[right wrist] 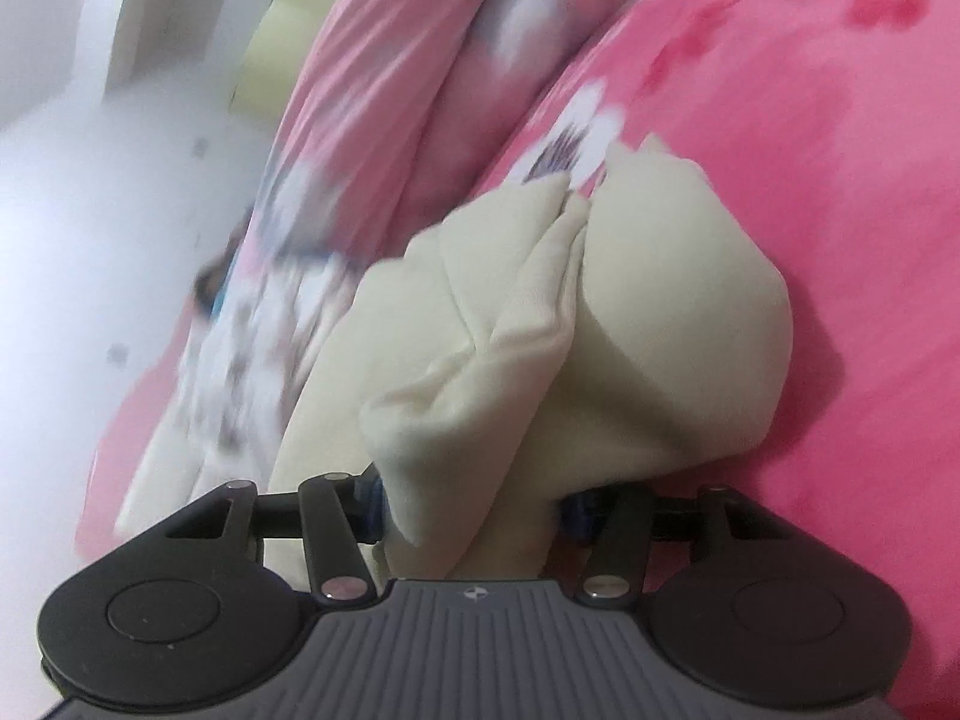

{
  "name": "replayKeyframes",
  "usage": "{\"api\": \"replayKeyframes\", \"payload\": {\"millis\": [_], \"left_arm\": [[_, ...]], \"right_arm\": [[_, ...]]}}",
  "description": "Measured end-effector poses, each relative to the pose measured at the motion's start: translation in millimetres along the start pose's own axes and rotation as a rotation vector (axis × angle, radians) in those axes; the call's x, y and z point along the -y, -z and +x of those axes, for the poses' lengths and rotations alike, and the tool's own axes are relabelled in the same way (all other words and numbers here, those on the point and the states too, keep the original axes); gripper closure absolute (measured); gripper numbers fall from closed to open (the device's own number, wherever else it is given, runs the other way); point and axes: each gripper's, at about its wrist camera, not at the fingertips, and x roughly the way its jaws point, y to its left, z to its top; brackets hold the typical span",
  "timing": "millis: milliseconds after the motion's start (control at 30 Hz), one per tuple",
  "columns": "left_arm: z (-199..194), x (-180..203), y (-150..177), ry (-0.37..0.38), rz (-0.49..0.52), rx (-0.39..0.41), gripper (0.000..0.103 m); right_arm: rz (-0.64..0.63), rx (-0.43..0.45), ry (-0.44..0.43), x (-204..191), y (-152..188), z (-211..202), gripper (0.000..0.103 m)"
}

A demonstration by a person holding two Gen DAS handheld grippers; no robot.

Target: Fold clothes

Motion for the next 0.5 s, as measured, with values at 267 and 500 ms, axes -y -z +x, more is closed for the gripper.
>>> {"api": "replayKeyframes", "payload": {"millis": [267,500], "left_arm": [[-2.5,12.6,11.8,-0.017,0.038,0.009,0.067],[-3.3,6.7,15.0,-0.019,0.008,0.019,0.063]], "right_arm": [[0.002,0.005,0.088,5.6,25.2,-68.3,0.035],[-0.020,0.120,0.089,-8.1,33.2,-103.2,0.034]]}}
